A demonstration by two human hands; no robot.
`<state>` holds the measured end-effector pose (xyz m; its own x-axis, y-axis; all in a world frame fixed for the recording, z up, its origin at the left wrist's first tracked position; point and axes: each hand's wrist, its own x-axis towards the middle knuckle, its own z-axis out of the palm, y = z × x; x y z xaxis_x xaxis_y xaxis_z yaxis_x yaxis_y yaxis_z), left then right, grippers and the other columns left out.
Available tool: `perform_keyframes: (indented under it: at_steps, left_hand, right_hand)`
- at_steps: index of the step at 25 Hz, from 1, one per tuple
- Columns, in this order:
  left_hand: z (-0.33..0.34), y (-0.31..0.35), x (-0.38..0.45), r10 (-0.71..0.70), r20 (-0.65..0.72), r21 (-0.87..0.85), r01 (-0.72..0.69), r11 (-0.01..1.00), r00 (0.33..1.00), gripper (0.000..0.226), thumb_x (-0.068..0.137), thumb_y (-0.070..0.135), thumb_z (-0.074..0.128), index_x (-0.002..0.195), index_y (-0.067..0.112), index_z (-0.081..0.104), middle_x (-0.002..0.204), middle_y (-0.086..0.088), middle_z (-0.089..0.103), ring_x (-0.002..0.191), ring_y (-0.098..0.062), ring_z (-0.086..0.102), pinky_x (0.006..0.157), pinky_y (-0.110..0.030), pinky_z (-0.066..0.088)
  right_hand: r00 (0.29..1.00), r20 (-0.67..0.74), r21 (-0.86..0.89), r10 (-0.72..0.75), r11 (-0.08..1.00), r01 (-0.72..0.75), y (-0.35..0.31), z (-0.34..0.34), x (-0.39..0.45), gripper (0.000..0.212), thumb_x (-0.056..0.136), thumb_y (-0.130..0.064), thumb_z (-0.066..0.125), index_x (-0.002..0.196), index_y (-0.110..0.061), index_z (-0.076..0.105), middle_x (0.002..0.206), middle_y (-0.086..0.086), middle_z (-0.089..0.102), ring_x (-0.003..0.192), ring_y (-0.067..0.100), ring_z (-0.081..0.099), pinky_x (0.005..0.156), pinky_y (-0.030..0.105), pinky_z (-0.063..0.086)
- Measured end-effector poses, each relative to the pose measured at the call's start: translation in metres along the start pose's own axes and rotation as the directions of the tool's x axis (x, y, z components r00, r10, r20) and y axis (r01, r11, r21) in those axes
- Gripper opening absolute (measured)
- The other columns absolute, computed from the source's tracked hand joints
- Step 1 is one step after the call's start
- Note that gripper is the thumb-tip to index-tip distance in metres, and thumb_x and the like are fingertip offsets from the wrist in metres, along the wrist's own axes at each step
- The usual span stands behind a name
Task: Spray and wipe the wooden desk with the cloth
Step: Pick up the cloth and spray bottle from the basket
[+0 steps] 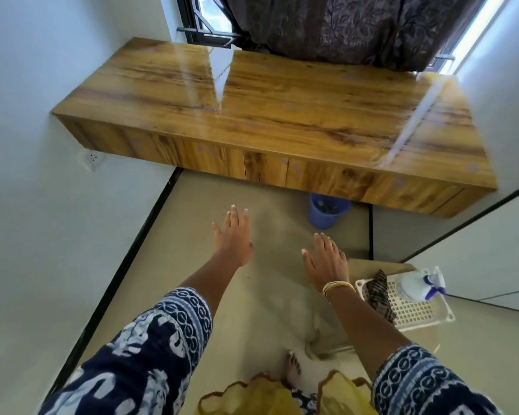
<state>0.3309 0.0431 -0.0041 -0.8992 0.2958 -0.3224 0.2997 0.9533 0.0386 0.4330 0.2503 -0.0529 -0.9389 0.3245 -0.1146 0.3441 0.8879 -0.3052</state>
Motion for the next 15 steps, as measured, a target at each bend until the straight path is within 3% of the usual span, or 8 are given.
perform_keyframes:
  at_steps: [8,15]
  left_hand:
    - [0.036,0.032,-0.048,0.121,0.024,0.098,-0.123,0.988,0.992,0.082,0.095,0.034,0.050,0.155,0.012,-0.002,0.163,-0.018,-0.002,0.151,-0.031,0.004,0.115,-0.059,0.018]
    - [0.073,0.100,-0.037,0.287,0.009,0.179,-0.284,0.942,0.958,0.079,0.094,0.029,0.047,0.155,0.011,0.000,0.163,-0.019,-0.005,0.151,-0.032,0.005,0.115,-0.061,0.013]
  right_hand:
    - [0.997,-0.013,0.031,0.079,0.996,-0.078,0.045,0.013,-0.057,0.057,0.096,-0.042,0.047,0.140,-0.005,0.043,0.146,0.015,0.044,0.136,0.032,0.041,0.105,0.049,0.038]
    - [0.984,0.017,0.063,0.180,0.982,-0.181,0.140,0.043,-0.057,0.045,0.095,-0.042,0.043,0.118,-0.004,0.050,0.125,0.016,0.053,0.115,0.038,0.052,0.087,0.049,0.046]
